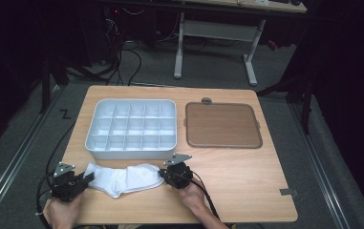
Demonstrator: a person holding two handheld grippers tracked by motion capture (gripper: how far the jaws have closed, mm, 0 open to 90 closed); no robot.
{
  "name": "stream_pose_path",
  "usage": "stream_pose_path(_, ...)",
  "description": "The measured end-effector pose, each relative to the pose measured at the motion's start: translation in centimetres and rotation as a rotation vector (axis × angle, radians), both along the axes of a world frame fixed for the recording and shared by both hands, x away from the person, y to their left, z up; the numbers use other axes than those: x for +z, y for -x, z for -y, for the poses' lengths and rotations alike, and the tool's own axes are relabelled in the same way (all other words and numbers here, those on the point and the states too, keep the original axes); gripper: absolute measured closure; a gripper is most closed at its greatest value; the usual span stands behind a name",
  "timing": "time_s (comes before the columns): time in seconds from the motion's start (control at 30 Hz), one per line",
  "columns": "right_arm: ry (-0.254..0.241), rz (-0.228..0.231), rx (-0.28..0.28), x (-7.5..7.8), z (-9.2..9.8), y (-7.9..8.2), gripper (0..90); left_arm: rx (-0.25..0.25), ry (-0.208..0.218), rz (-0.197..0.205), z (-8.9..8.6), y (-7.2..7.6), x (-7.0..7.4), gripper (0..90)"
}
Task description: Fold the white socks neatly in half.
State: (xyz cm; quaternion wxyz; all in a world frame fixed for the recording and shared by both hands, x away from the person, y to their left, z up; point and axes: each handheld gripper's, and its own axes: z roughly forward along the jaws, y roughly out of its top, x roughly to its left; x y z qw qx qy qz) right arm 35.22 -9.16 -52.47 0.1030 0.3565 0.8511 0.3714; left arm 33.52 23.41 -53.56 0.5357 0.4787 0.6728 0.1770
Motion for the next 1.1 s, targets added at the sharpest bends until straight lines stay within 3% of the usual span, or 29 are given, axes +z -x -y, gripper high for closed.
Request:
stream_pose_path(0.37, 0.002, 0.01, -0.018, 0.5, 1.2, 0.4, 87.9, -0.034, 0.017, 0.031, 1.2, 0.3, 0.8, 75.0)
stream_pose_path(0.57, 0.0, 0.024, -0.027, 0.8, 2.1, 0.7, 87.9, -0.057, 0.049, 0.044, 1.9, 0.5, 1.3, 74.8)
stream_pose_path(1.1, 0.03, 0.034, -0.107, 1.3, 7.4, 2.1, 87.9, -0.16, 0.079, 0.056, 6.5, 0.1, 1.7, 74.8)
